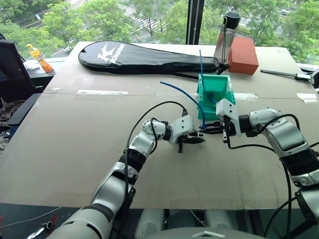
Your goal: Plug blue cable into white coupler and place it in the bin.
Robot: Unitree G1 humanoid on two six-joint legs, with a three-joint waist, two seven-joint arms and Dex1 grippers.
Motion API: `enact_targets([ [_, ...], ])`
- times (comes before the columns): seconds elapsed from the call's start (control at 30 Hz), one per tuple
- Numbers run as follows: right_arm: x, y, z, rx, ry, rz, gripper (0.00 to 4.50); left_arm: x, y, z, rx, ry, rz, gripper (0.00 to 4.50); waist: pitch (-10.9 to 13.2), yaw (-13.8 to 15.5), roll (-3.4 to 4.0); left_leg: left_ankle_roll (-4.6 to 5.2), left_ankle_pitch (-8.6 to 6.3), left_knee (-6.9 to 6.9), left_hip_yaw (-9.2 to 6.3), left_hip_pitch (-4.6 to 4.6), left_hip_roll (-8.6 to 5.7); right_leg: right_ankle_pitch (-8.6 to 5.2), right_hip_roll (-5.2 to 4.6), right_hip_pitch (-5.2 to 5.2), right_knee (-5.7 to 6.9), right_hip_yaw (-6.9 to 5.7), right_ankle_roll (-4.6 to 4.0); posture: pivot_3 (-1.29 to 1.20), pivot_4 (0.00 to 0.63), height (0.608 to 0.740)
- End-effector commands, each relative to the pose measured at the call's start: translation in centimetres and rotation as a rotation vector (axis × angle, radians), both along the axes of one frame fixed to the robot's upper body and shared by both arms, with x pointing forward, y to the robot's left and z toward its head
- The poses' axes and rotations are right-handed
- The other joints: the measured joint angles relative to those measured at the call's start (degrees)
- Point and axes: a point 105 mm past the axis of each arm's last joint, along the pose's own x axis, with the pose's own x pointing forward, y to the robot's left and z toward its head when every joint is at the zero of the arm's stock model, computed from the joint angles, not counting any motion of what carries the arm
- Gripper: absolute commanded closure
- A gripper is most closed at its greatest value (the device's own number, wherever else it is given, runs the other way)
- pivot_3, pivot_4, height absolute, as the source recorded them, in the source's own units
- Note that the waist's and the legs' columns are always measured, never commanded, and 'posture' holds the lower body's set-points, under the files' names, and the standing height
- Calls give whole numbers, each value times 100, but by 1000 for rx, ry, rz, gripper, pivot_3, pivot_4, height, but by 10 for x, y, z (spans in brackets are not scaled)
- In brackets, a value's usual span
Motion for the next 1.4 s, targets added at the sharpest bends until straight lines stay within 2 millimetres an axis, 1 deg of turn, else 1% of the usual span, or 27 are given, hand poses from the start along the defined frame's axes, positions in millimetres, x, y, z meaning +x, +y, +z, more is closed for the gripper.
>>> enact_targets([
  [0.03,0,-11,-10,-48,57,-29,4500,-7,-2,1,-1,-17,-49,4073,0,0,0,0,0,0,0,0,0,0,0,0,0,0,0,0,150,740],
  [0.13,-8,-9,-13,-55,86,3,4500,-6,-2,2,0,-18,-46,4073,0,1,0,0,0,0,0,0,0,0,0,0,0,0,0,0,150,740],
  [0.3,-12,-9,-24,-93,85,17,4500,-5,-1,2,1,-21,-44,4073,0,2,0,0,0,0,-1,0,0,0,0,0,0,0,0,0,150,740],
  [0.53,-16,4,-24,-72,68,50,4500,-5,1,1,3,-22,-39,4073,-1,-8,0,0,0,0,-1,1,1,0,0,0,0,0,0,0,150,740],
  [0.77,-19,5,-32,-89,72,62,4500,-5,1,2,3,-25,-43,4073,-2,-7,0,0,0,0,-1,1,2,0,1,0,2,0,0,0,150,740],
  [1.0,-24,-6,-51,-175,88,66,4500,-5,0,2,2,-26,-44,4073,-6,1,-2,0,0,0,-1,2,1,0,1,1,3,-1,0,0,150,740],
  [1.1,-24,-10,-63,-210,105,55,4500,-4,0,2,1,-26,-41,4073,-8,1,-3,0,0,0,-1,3,1,0,1,2,3,-1,0,0,150,740],
  [1.27,-28,-11,-81,-242,142,46,4500,-3,0,3,-1,-26,-38,4073,-40,-5,-11,0,0,0,-1,11,1,0,2,7,3,-1,0,0,150,740],
  [1.4,-28,-9,-90,-243,163,26,4500,-4,1,3,-1,-28,-38,4073,-78,-23,-23,0,0,0,-1,16,4,0,4,9,4,-1,-1,0,150,740],
])
